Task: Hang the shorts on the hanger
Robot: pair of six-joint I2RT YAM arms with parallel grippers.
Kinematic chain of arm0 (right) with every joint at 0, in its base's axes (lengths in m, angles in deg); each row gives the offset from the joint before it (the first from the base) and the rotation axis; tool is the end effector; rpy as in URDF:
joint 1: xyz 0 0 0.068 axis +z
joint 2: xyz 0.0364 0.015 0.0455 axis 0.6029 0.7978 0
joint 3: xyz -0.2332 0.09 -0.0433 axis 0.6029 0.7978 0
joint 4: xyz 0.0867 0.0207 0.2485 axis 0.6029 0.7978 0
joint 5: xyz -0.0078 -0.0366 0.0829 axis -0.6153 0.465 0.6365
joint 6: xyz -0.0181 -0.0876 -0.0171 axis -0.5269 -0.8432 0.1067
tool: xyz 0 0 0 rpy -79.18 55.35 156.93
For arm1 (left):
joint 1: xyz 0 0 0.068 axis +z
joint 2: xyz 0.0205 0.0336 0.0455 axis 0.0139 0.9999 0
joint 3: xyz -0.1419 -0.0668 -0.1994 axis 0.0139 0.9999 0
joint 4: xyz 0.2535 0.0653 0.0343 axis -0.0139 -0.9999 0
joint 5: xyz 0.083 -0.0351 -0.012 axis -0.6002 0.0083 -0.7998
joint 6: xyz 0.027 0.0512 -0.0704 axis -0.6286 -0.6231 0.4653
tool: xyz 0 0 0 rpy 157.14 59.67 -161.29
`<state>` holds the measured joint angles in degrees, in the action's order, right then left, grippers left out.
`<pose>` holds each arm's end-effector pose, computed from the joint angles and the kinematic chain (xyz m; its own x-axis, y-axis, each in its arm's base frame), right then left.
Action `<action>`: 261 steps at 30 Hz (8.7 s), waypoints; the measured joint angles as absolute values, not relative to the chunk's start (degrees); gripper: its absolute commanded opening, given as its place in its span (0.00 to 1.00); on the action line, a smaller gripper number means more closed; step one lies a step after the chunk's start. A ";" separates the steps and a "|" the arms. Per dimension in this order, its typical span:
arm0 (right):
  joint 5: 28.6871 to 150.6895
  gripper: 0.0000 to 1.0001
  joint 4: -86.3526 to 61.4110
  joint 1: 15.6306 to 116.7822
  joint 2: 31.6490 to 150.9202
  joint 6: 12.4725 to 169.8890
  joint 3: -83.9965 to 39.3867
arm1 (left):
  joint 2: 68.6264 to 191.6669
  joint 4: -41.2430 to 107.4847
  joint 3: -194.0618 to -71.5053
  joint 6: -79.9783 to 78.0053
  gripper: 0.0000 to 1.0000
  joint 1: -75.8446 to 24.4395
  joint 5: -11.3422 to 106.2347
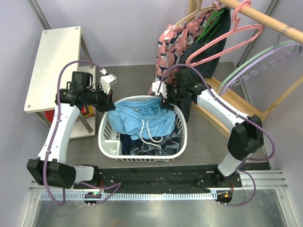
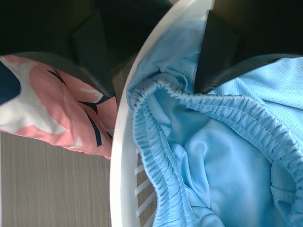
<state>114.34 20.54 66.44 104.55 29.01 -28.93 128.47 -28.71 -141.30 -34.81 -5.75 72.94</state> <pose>0.3213 0.2307 0.2615 0.2540 -0.6551 -0.7116 -0.9336 0.0262 -0.3574 0.2691 -0.0766 0.3245 -0.5698 0.3822 -0.7275 0.6964 0.6946 -0.1805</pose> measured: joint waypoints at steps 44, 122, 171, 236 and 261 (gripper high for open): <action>110.01 0.01 25.50 68.11 89.14 68.92 -77.19 | 125.26 -9.58 -187.83 -11.44 0.00 -5.64 77.58; 55.39 0.64 15.69 57.61 82.10 138.91 -43.73 | 130.77 -17.14 -166.17 -23.59 0.78 -29.27 72.79; 69.38 0.01 -11.70 53.07 83.92 147.59 -27.86 | 126.09 -17.25 -159.57 -26.85 0.79 -29.31 72.05; 138.08 0.01 53.26 75.38 70.12 69.12 -19.22 | 115.27 -33.01 -153.26 -79.72 0.73 -25.97 77.34; 111.59 1.00 46.70 76.24 70.69 72.79 -31.92 | 113.26 -36.53 -144.25 -63.18 0.00 -34.19 67.09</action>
<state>111.59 46.70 76.24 70.69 72.79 -31.92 113.26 -36.53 -144.25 -63.18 -34.19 67.09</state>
